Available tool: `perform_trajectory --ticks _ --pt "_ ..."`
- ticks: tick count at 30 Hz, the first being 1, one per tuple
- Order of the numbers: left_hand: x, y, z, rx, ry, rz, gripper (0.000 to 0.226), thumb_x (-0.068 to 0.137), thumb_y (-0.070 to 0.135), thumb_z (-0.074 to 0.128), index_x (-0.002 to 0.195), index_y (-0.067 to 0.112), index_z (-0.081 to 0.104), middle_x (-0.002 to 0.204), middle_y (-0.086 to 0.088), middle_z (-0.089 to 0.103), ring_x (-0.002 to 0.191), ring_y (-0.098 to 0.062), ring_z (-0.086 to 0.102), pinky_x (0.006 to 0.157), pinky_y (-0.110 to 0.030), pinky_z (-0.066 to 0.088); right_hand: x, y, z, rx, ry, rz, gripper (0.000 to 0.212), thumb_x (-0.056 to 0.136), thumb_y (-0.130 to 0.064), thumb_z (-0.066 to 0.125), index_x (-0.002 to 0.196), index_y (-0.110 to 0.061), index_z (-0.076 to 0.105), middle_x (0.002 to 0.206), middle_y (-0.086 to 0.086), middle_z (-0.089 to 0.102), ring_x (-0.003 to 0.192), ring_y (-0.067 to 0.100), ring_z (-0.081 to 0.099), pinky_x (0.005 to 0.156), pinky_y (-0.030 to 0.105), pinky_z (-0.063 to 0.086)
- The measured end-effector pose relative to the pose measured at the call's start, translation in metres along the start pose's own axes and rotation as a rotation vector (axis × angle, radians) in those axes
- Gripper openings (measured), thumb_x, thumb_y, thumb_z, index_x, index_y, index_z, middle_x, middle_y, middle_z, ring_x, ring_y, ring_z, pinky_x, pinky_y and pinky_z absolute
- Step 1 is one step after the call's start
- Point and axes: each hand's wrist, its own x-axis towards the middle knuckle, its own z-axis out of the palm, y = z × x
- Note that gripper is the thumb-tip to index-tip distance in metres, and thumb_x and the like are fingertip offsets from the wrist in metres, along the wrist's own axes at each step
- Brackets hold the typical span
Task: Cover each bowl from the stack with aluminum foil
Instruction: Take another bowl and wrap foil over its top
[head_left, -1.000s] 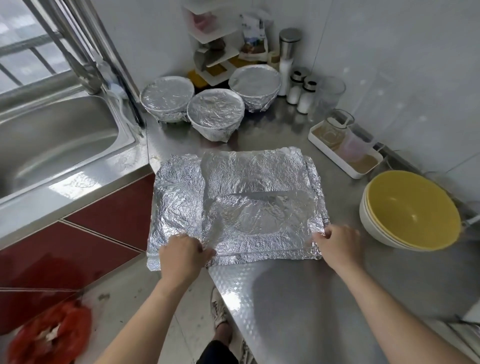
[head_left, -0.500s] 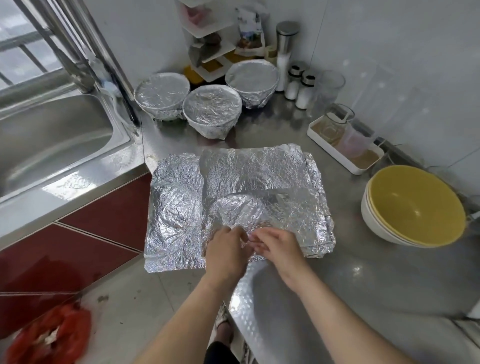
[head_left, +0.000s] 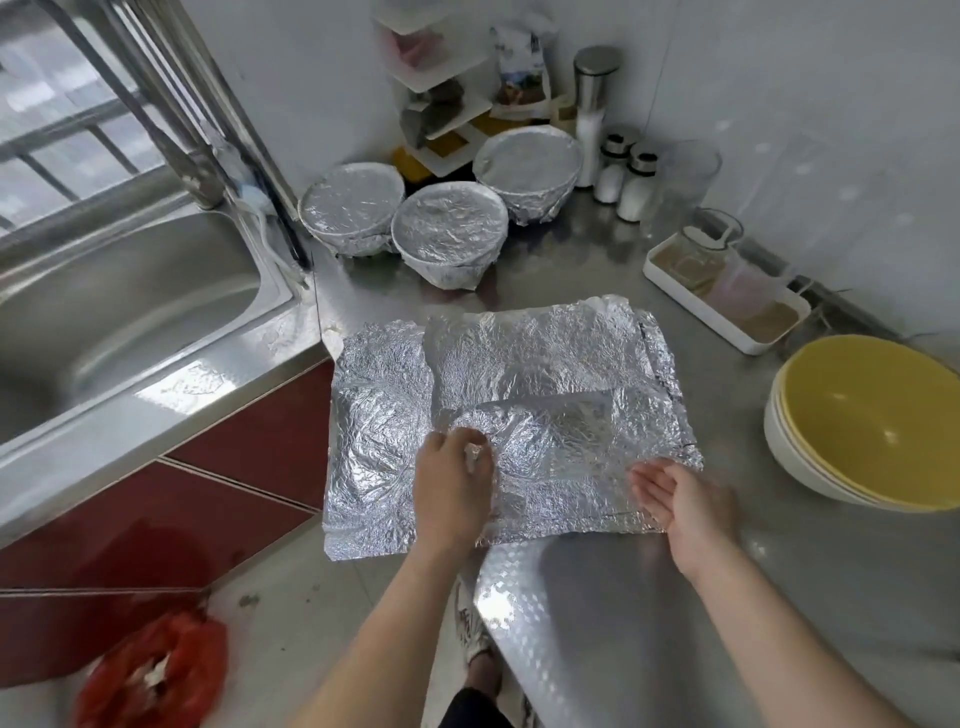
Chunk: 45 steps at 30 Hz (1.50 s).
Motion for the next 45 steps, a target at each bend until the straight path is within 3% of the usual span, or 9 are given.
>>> perform_trajectory --ticks 13,17,19,22,25,29,36,42,45 --pt "0.055 -0.016 -0.031 -0.548 -0.039 -0.277 0.038 0.095 0.018 0.061 0.133 0.013 0.058 0.123 -0.001 0.061 0.041 0.002 0.047 0.04 -0.015 0.043 -0.002 0.009 0.014 -0.324 0.07 -0.238 0.025 0.091 0.007 0.045 0.08 -0.011 0.059 0.075 0.01 0.063 0.061 0.019 0.059 0.051 0.019 0.049" --pt "0.051 -0.024 -0.039 -0.651 0.022 -0.249 0.043 0.087 0.011 0.072 0.125 0.027 0.063 0.093 -0.007 0.072 0.05 -0.019 0.051 0.042 -0.027 0.044 -0.015 0.017 0.026 -1.122 -0.061 -0.79 0.028 0.093 -0.016 0.05 0.118 -0.015 0.064 0.119 0.006 0.063 0.113 0.025 0.056 0.098 0.039 0.045" --pt "0.049 -0.024 -0.038 -0.637 0.056 -0.221 0.041 0.087 0.005 0.07 0.12 0.028 0.066 0.098 -0.008 0.069 0.049 -0.019 0.049 0.042 -0.027 0.044 -0.026 0.026 0.035 -1.506 -0.286 -0.928 0.051 0.099 -0.04 0.032 0.147 -0.024 0.035 0.156 0.001 0.027 0.145 0.026 0.02 0.117 0.046 0.021" --pt "0.048 -0.026 -0.034 -0.633 0.076 -0.204 0.035 0.086 0.003 0.071 0.108 0.03 0.07 0.121 0.0 0.061 0.054 -0.019 0.055 0.046 -0.029 0.047 -0.028 0.041 0.043 -1.84 -0.437 -0.748 0.06 0.096 -0.059 0.006 0.149 -0.041 -0.017 0.155 -0.01 -0.029 0.141 0.016 -0.032 0.117 0.048 -0.011" --pt "0.052 -0.031 -0.034 -0.651 0.122 -0.254 0.031 0.082 0.004 0.076 0.096 0.031 0.072 0.108 -0.003 0.065 0.081 -0.022 0.064 0.068 -0.031 0.054 -0.02 0.051 0.038 -1.937 -0.405 -0.682 0.061 0.094 -0.065 0.002 0.143 -0.044 -0.027 0.151 -0.011 -0.038 0.136 0.015 -0.04 0.115 0.047 -0.017" --pt "0.055 -0.036 -0.038 -0.73 0.118 -0.3 0.031 0.085 0.004 0.073 0.111 0.022 0.07 0.11 -0.013 0.065 0.071 -0.008 0.064 0.058 -0.02 0.051 -0.018 0.054 0.039 -1.981 -0.385 -0.677 0.063 0.092 -0.068 0.0 0.141 -0.043 -0.032 0.147 -0.011 -0.043 0.135 0.014 -0.042 0.115 0.049 -0.017" --pt "0.029 -0.038 -0.049 -0.635 -0.156 -0.162 0.084 0.081 -0.003 0.074 0.135 0.051 0.038 0.122 0.011 0.048 0.085 -0.016 0.06 0.066 -0.029 0.053 -0.013 0.056 0.045 -1.981 -0.345 -0.682 0.065 0.093 -0.068 0.0 0.14 -0.04 -0.035 0.147 -0.007 -0.046 0.135 0.018 -0.042 0.113 0.05 -0.019" --pt "0.004 -0.051 -0.034 -0.325 -0.291 -0.068 0.054 0.082 -0.006 0.07 0.106 0.042 0.068 0.122 0.004 0.059 0.081 -0.022 0.067 0.068 -0.035 0.058 -0.003 0.042 0.051 -1.98 -0.392 -0.679 0.064 0.095 -0.065 0.005 0.143 -0.041 -0.029 0.149 -0.007 -0.042 0.137 0.018 -0.039 0.114 0.048 -0.019" --pt "0.002 -0.044 -0.029 -0.132 -0.247 -0.032 0.051 0.083 -0.004 0.068 0.123 0.028 0.064 0.125 0.003 0.054 0.091 -0.014 0.063 0.077 -0.02 0.054 -0.012 0.033 0.048 -1.933 -0.4 -0.705 0.062 0.098 -0.058 0.014 0.145 -0.043 -0.025 0.152 -0.006 -0.037 0.139 0.019 -0.035 0.116 0.05 -0.014"
